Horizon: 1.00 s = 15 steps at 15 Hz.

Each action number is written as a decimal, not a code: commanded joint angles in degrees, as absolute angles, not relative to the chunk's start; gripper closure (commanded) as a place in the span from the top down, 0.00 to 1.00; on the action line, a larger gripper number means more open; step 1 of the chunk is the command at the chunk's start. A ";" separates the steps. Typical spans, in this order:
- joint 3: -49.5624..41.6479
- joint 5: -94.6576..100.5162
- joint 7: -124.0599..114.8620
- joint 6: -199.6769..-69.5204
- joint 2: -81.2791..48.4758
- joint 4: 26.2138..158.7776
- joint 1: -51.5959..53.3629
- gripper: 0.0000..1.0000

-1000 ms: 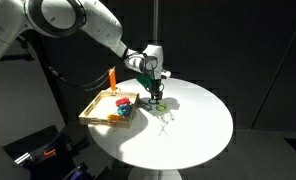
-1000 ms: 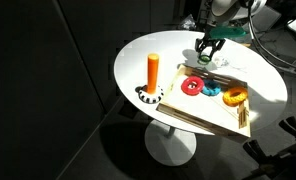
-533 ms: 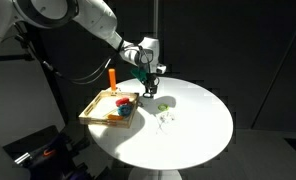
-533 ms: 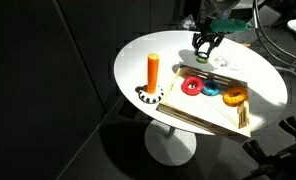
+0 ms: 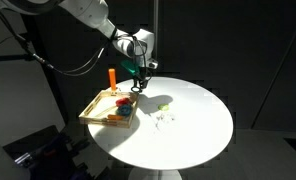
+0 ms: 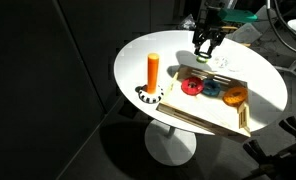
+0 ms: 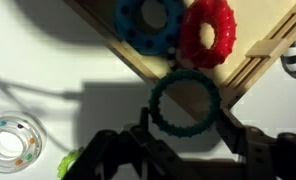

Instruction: Put the dark green ring on the tray

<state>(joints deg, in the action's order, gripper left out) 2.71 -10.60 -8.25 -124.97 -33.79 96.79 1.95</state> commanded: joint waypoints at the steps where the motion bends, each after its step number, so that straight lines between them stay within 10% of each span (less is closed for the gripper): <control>1: 4.24 -12.67 -3.24 -119.42 -29.10 100.85 0.15 0.44; 9: 4.02 -11.95 1.12 -112.19 -25.22 104.81 1.03 0.44; 11: 4.07 -11.95 1.87 -111.24 -24.76 105.27 1.11 0.92; 15: 3.91 -10.80 2.95 -110.48 -23.70 105.79 1.50 1.00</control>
<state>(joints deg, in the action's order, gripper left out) 3.84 -11.73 1.34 -111.37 -26.40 103.96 1.54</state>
